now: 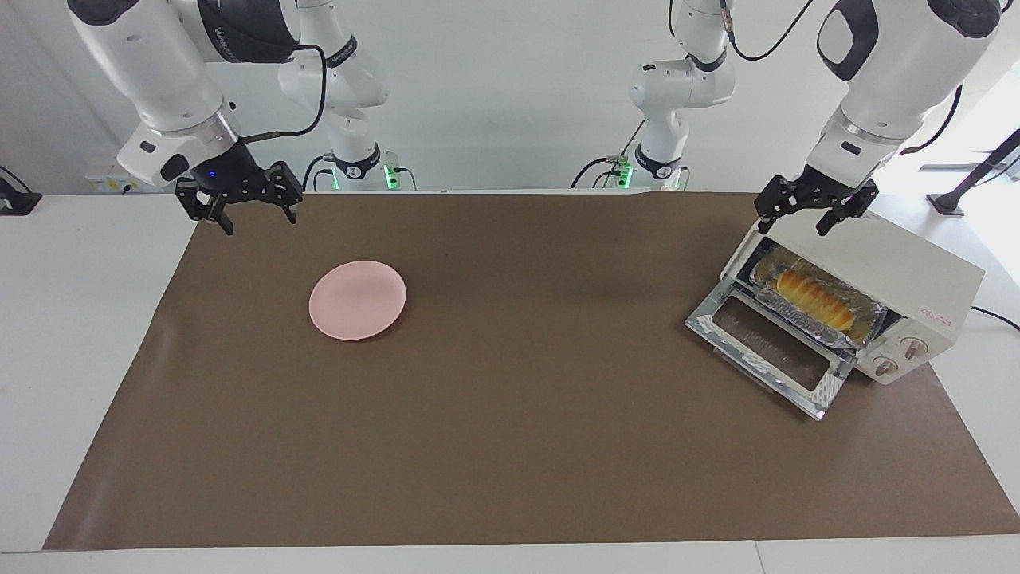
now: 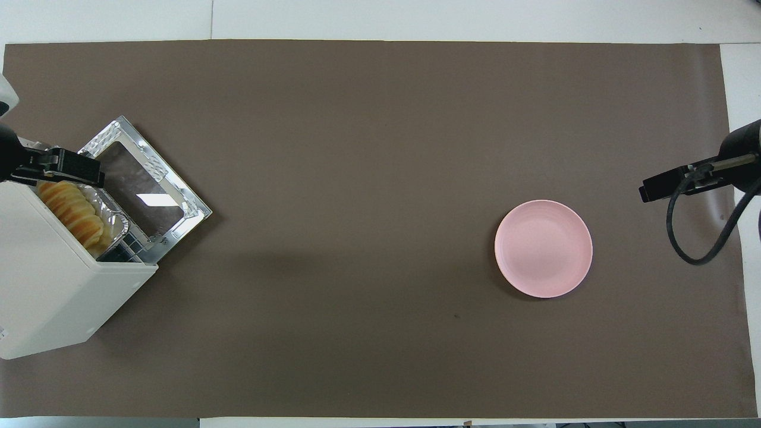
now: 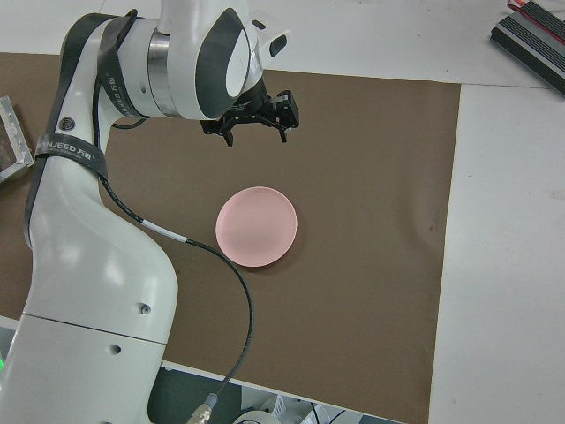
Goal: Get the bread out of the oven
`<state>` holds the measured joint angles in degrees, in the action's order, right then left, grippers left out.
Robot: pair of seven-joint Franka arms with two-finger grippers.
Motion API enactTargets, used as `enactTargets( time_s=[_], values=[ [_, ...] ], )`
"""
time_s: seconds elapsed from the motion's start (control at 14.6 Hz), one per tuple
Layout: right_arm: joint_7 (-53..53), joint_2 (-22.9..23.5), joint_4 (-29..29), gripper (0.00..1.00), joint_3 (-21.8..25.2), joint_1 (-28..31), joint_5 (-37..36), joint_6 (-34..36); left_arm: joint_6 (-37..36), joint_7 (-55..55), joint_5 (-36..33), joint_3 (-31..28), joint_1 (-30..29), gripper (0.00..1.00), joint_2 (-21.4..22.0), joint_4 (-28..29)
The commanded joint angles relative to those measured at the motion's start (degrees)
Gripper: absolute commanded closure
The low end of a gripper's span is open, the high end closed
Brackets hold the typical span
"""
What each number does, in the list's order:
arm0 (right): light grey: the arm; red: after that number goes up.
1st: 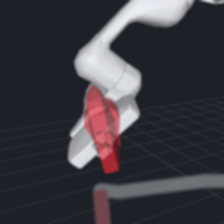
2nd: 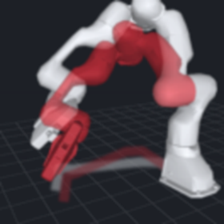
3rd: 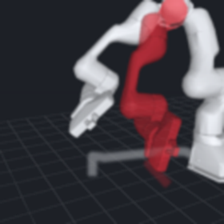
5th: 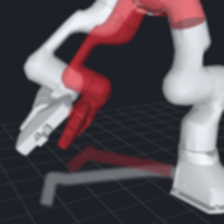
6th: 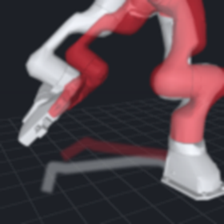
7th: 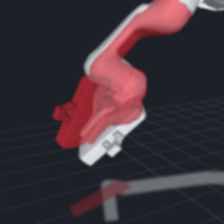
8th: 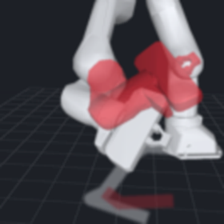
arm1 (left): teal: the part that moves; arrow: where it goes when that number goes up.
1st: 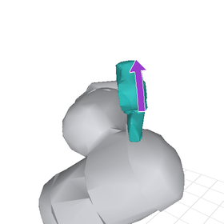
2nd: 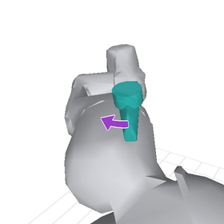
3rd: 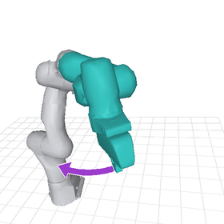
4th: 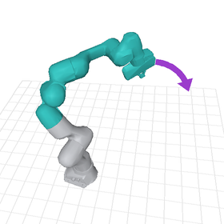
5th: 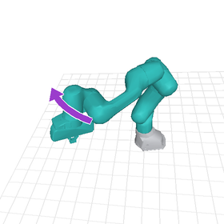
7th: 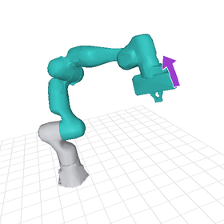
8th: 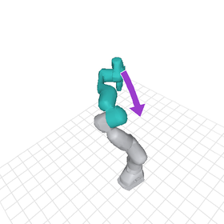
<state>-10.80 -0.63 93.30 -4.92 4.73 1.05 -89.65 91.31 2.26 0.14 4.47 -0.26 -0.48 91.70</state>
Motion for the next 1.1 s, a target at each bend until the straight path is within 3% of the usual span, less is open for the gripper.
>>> enactTargets(
  time_s=[0.0, 0.41, 0.62, 0.75, 1.03],
  values=[
    [-0.72, -0.95, 0.92, 0.00, -0.62, 0.81, -0.17, 0.00, 0.62, 0.90, 0.82, 0.18, -0.53, 0.00, 1.09, 0.67],
    [-0.63, -0.95, 0.92, 0.00, -0.61, 0.81, -0.17, 0.09, 2.02, -1.28, 0.91, -0.08, -0.70, 0.00, 1.00, 0.85],
    [-0.63, -0.95, 0.92, 0.00, -0.61, 0.81, -0.17, 0.09, 2.20, -15.55, 1.53, -0.08, 0.08, 0.00, -0.83, -0.11],
    [-0.72, -0.95, 0.92, 0.00, -0.70, 0.81, -0.17, 0.09, 2.20, -24.38, 1.35, 0.10, 0.09, 0.00, -4.60, -3.35],
    [-0.63, -0.95, 0.92, 0.00, -0.61, 0.81, -0.17, 0.09, -0.70, -34.31, -2.32, -0.25, -0.09, 0.00, -18.83, -17.76]
  ],
)
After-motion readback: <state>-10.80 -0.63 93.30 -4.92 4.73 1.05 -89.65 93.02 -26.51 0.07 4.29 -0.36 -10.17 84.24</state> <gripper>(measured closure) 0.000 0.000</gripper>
